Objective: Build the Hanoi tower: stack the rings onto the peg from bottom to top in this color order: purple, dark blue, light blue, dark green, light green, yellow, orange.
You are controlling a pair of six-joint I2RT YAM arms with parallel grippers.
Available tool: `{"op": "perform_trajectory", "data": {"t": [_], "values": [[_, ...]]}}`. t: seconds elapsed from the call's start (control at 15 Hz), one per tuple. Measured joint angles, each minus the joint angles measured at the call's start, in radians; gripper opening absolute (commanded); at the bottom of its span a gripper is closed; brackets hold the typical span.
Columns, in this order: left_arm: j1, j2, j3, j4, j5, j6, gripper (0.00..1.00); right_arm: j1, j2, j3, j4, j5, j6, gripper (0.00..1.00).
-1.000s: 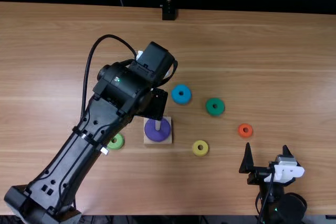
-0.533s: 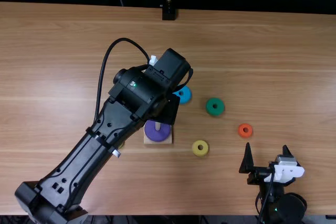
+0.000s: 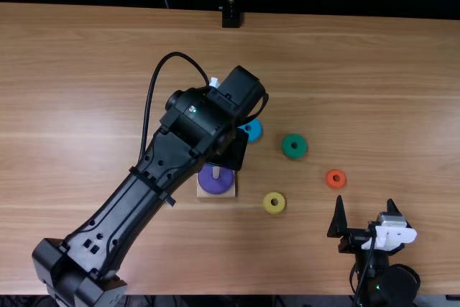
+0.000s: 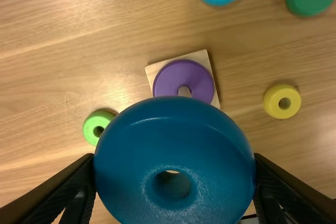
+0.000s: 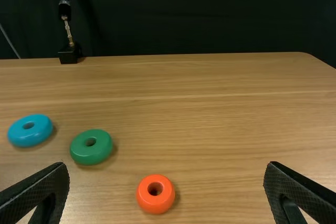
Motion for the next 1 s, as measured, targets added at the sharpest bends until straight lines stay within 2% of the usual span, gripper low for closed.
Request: {"op": "perform_trajectory", "data": {"t": [1.0], "values": [[-0.016, 0.044, 0.0, 0.0, -0.001, -0.008, 0.0, 0.0, 0.0, 0.0, 0.0, 0.0, 0.0, 1.0]]}}
